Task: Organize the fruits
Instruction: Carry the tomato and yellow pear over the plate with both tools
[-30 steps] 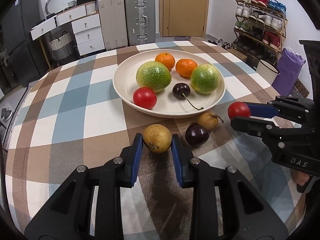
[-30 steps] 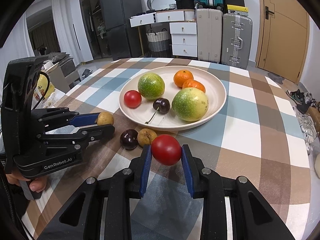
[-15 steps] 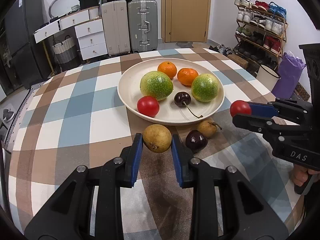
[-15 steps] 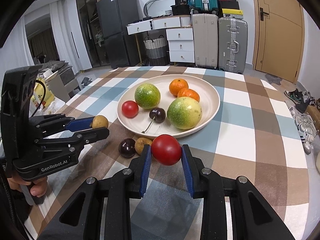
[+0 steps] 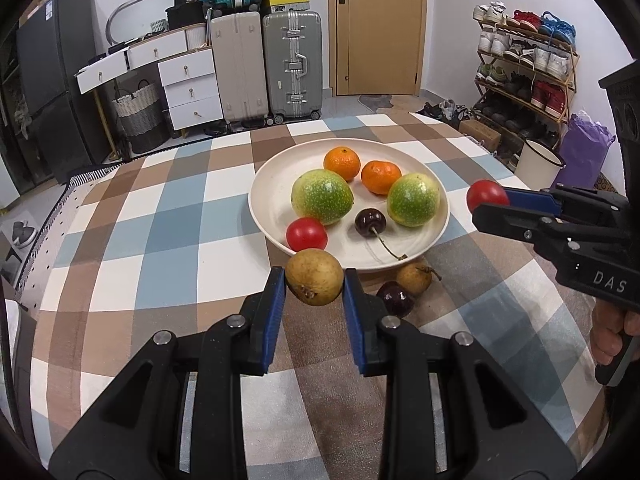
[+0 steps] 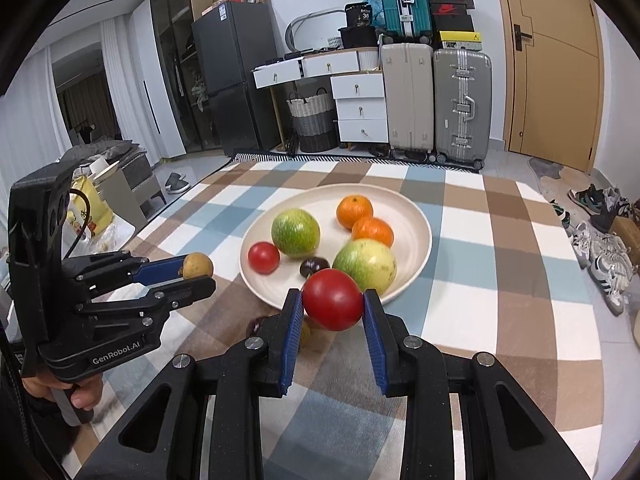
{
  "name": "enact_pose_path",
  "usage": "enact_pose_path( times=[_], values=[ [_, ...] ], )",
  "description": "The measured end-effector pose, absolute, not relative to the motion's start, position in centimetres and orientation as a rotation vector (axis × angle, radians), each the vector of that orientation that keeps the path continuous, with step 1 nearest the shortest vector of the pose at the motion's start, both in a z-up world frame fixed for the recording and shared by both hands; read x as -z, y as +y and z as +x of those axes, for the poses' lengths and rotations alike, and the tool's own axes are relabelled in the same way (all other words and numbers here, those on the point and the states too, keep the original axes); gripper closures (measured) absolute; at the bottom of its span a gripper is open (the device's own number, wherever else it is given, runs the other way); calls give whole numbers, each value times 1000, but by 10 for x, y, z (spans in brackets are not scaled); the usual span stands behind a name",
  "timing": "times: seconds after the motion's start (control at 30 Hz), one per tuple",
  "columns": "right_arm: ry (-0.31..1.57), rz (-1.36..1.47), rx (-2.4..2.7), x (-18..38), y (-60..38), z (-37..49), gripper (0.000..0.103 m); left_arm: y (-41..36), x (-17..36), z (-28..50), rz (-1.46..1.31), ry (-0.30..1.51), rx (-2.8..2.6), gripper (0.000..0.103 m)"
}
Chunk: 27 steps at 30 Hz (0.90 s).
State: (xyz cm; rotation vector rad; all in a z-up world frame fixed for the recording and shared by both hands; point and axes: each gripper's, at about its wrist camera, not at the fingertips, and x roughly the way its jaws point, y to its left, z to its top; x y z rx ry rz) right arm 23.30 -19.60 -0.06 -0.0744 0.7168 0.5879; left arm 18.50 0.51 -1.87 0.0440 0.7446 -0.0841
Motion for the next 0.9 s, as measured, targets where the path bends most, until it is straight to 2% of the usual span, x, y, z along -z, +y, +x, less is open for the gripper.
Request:
enact_pose_path(
  times=[0.57, 0.9],
  values=[
    [672, -87, -586, -36, -194, 257, 72, -2, -2, 201, 34, 708, 86, 77],
    [712, -22, -580, -25, -185, 283, 72, -6, 6, 225, 7, 711, 97, 77]
  ],
)
